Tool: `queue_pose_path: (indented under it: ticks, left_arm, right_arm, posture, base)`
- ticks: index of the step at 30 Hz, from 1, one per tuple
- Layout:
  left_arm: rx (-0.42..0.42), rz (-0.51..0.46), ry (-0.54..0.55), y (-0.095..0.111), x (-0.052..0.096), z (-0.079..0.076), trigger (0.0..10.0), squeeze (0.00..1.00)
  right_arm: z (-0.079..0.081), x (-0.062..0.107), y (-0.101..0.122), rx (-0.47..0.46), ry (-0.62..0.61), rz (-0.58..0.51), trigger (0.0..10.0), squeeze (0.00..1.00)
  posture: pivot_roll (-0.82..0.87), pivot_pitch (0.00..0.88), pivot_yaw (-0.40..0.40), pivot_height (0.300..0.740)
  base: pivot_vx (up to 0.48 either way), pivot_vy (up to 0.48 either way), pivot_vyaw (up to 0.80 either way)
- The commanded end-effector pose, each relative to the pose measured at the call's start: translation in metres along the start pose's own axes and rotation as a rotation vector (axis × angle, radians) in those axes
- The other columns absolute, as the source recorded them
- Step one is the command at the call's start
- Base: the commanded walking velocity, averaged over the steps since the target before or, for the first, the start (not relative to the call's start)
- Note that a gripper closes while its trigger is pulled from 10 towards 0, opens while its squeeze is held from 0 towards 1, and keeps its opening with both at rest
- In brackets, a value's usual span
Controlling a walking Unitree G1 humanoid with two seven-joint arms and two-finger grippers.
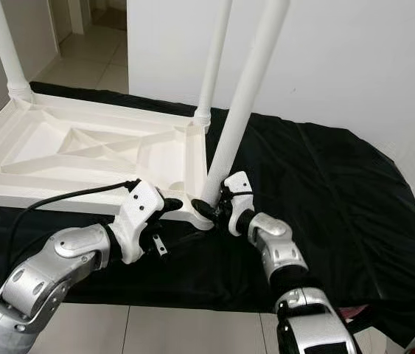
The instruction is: Building children table
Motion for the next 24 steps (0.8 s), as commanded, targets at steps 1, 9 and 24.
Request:
queue_pose_path:
  ticks: [1,9,24]
  left_arm:
    - [0.004,-0.007,-0.035,0.002,-0.001,-0.006,10.0,0.00]
    - [-0.014,0.008,-0.015,0.000,0.002,0.003,10.0,0.00]
    - [-0.019,0.002,-0.025,0.001,0.000,0.006,10.0,0.00]
  right_arm:
    - [-0.001,0.003,-0.016,-0.028,-0.037,0.047,0.0,0.00]
    - [0.005,0.010,-0.010,-0.102,-0.271,-0.045,0.0,0.00]
    - [0.020,0.023,0.006,-0.157,-0.591,-0.110,10.0,0.51]
  posture:
    - [0.05,0.010,-0.137,0.740]
    - [0.04,0.006,-0.136,0.740]
    - [0.02,0.000,-0.116,0.740]
  base:
    - [0.000,0.000,0.00]
    - [0.000,0.000,0.00]
    - [0.000,0.000,0.00]
Point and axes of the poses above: a point about 5 cm out from each wrist's last joint towards the gripper, its own x axis pointing back from the gripper into the wrist, its own y axis along the axis of the wrist's last joint, z = x × y, the point moved 6 cm from there along -x, pointing out of the wrist towards the gripper, and after that the axes turned 7 degrees about -x, right-handed, at the moved point
